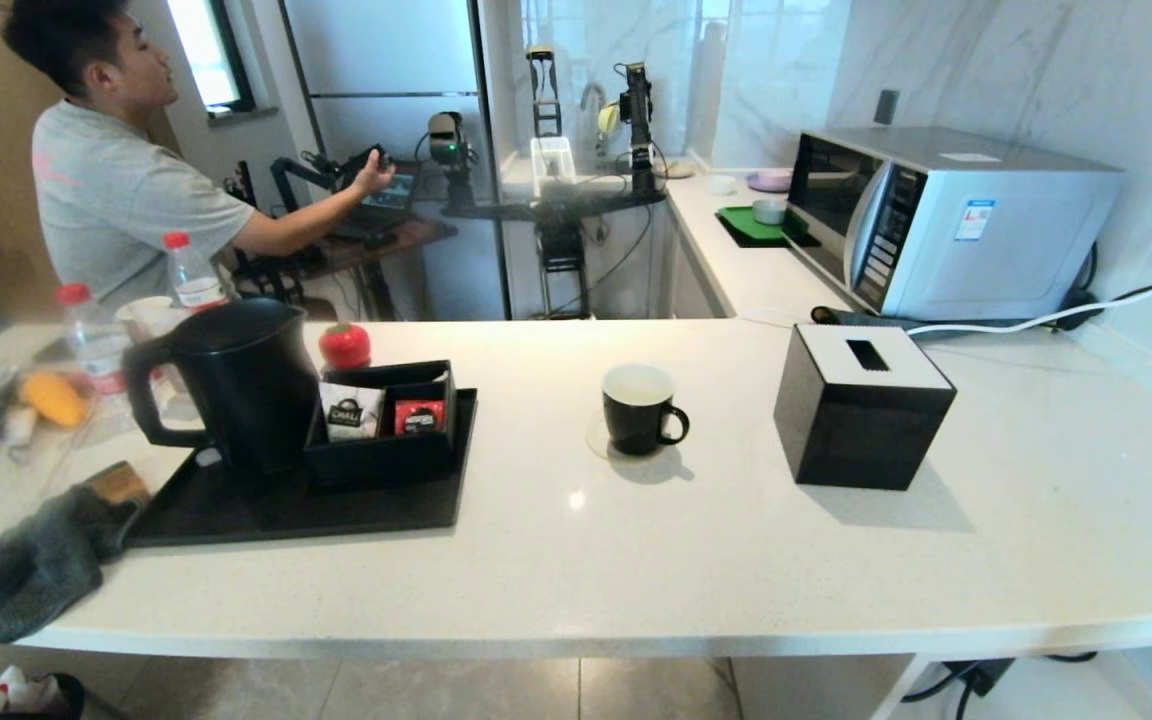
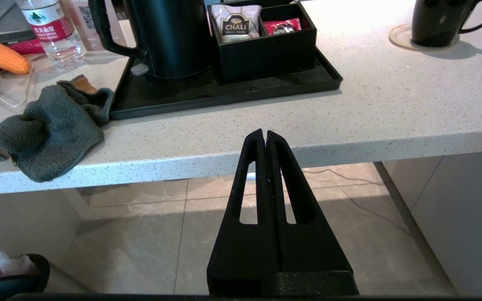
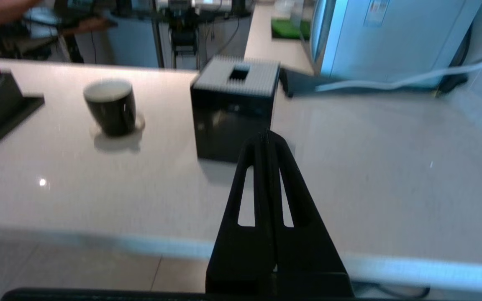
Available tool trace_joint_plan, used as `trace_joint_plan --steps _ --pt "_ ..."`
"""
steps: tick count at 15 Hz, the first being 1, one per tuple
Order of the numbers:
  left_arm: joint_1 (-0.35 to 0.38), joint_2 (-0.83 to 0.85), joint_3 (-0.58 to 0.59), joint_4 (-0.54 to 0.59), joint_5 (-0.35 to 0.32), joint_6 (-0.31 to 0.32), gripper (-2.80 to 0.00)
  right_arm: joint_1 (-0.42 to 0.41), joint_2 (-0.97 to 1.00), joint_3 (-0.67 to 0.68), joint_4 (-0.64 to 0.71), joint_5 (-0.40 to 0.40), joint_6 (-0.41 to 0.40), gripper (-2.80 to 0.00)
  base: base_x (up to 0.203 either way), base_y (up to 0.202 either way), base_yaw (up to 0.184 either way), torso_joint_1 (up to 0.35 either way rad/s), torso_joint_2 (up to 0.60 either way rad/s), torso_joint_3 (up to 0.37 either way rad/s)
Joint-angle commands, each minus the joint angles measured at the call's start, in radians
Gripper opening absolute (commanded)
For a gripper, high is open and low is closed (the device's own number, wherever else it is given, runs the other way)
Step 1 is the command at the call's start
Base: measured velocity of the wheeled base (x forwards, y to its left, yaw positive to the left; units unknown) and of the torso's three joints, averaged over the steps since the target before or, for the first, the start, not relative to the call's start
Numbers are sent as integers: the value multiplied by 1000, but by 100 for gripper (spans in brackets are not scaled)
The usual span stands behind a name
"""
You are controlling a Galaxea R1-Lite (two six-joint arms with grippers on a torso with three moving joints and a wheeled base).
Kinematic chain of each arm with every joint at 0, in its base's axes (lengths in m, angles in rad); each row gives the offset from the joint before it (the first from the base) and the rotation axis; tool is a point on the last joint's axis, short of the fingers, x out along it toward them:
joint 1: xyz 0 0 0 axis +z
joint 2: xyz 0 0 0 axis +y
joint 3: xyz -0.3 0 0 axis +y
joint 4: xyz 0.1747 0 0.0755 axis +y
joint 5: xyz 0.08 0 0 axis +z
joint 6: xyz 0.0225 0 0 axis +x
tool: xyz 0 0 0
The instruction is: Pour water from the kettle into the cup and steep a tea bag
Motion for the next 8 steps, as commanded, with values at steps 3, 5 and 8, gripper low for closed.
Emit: trace_joint_plan --steps 3,5,8 --pt "0 0 0 0 0 -1 -280 -15 -303 175 165 11 -41 -280 0 0 0 0 0 0" --pt "0 0 0 0 0 -1 -280 -25 -436 211 277 10 -73 -280 0 0 0 0 0 0" --pt "0 0 0 0 0 -1 -280 -32 -477 223 381 4 -72 -280 0 0 0 0 0 0"
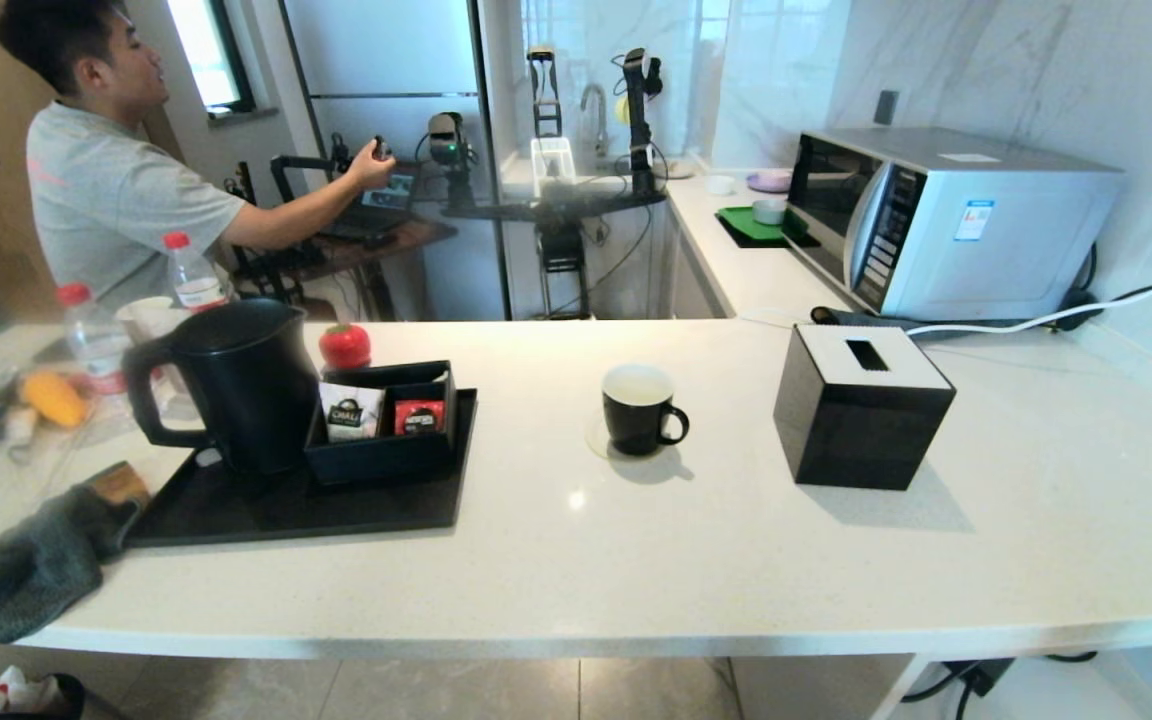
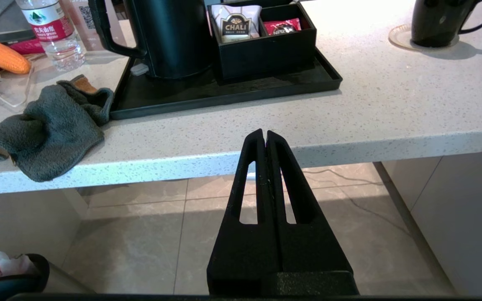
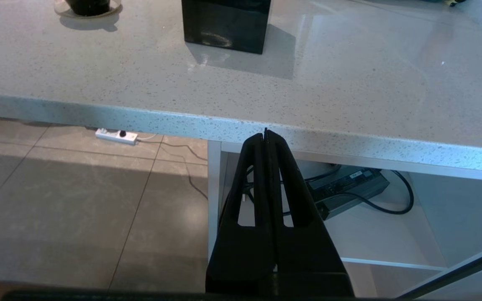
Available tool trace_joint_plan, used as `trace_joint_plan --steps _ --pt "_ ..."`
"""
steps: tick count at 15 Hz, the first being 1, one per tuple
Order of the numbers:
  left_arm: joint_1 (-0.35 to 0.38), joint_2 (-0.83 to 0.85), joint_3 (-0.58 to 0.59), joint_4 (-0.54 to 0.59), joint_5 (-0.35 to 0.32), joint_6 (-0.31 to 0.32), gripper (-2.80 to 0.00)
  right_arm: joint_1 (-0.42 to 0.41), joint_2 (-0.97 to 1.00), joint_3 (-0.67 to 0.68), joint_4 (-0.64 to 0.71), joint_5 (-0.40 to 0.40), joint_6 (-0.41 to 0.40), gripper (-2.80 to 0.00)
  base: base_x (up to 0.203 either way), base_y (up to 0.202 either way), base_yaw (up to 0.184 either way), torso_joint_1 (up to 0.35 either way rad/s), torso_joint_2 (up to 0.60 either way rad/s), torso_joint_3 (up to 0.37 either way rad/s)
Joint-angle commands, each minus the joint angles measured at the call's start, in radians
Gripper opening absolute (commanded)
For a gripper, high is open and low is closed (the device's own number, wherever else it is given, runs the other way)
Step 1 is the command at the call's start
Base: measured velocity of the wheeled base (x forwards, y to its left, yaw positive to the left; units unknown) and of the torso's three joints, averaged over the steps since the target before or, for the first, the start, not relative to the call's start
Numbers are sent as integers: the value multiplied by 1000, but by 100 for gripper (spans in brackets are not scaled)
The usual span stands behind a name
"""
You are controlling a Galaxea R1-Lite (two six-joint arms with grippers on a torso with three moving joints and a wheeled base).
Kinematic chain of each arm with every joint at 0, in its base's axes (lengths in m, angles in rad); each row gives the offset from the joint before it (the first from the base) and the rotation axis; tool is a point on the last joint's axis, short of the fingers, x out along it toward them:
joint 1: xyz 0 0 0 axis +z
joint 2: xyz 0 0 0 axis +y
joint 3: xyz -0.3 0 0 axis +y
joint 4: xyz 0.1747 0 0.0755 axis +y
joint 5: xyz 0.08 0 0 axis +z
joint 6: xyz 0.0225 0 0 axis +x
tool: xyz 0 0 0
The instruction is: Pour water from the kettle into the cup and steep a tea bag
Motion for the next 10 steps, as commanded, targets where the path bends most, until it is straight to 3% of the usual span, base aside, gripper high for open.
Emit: trace_joint_plan --steps 1,10 --pt "0 0 0 0 -1 1 -280 -2 -55 9 -2 1 2 -280 0 0 0 0 0 0" --pt "0 0 0 0 -1 1 -280 -2 -55 20 -39 1 -2 -280 0 0 0 0 0 0"
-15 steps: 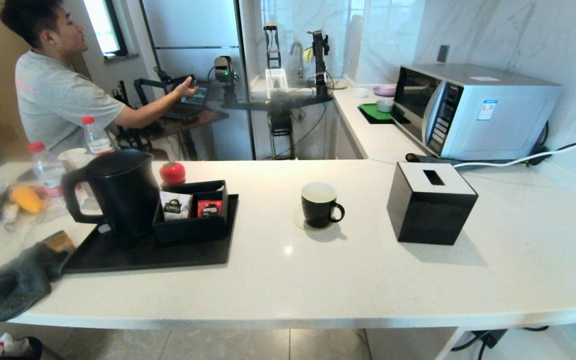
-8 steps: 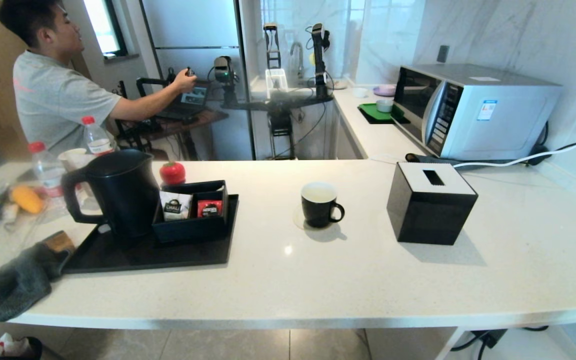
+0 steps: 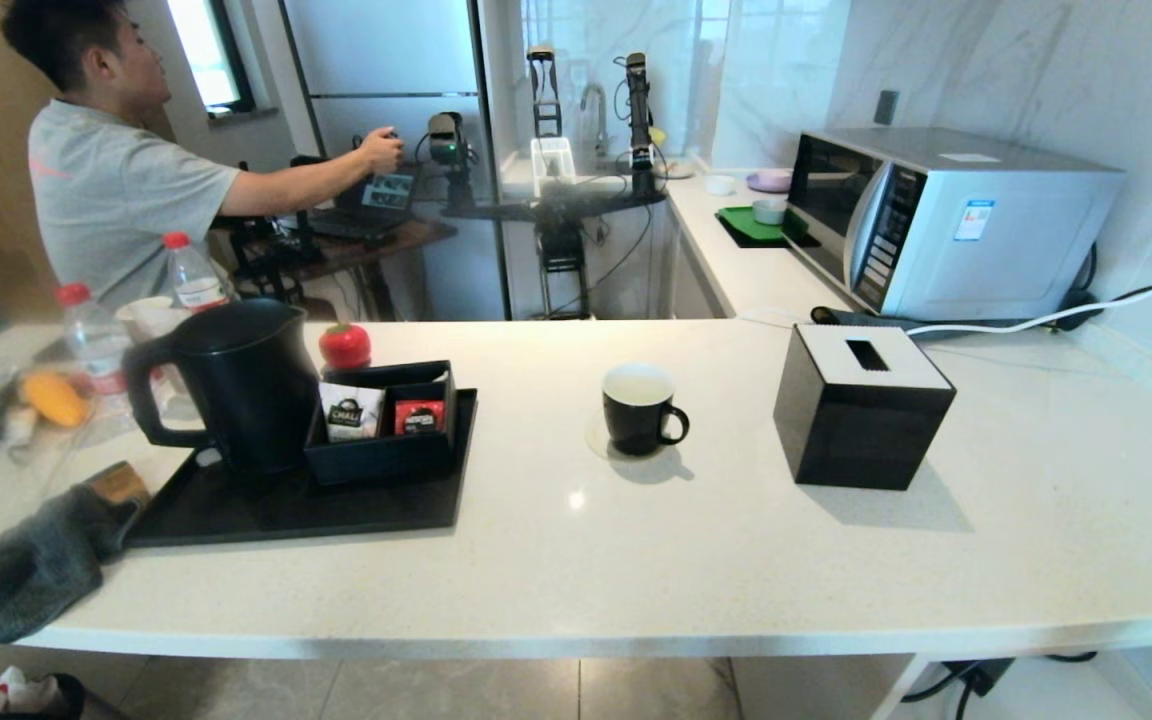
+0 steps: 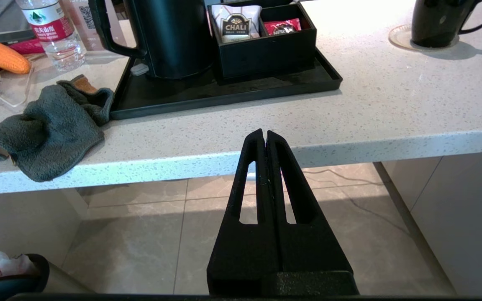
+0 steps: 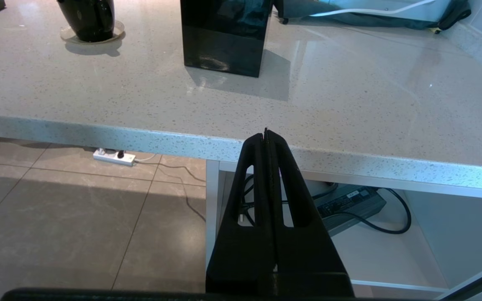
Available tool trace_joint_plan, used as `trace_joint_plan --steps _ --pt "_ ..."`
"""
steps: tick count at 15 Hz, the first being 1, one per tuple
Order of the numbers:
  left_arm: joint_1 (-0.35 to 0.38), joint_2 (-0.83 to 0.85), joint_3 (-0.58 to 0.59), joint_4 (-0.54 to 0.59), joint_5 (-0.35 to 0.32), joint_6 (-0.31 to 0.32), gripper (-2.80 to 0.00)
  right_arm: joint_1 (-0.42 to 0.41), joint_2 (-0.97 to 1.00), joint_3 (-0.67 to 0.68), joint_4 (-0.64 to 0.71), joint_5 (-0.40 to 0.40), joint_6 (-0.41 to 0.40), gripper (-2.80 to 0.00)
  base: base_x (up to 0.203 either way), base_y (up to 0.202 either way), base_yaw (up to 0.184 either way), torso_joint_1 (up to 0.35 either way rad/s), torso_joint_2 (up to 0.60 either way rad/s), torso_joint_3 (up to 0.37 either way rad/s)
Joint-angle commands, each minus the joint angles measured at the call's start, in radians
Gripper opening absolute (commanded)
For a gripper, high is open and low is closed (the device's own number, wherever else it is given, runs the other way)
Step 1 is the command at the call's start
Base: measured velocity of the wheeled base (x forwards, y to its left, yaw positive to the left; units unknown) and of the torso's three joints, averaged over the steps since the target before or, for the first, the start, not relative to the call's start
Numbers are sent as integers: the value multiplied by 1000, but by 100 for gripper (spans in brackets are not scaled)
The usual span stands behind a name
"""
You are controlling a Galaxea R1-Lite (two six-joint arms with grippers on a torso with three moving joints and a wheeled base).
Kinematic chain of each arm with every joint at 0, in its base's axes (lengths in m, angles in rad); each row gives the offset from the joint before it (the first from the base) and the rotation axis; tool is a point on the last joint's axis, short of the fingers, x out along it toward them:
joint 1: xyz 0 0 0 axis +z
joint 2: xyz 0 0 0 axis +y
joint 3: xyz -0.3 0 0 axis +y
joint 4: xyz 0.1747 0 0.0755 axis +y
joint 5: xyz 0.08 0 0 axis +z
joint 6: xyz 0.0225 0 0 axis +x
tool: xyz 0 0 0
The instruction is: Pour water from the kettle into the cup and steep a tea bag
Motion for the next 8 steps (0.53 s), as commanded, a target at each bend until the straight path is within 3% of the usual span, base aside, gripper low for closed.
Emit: trace_joint_plan --steps 1,8 --pt "0 0 0 0 0 0 -280 1 2 0 1 1 0 -280 0 0 0 0 0 0" --pt "0 0 0 0 0 0 -280 1 2 -10 41 1 16 -280 0 0 0 0 0 0"
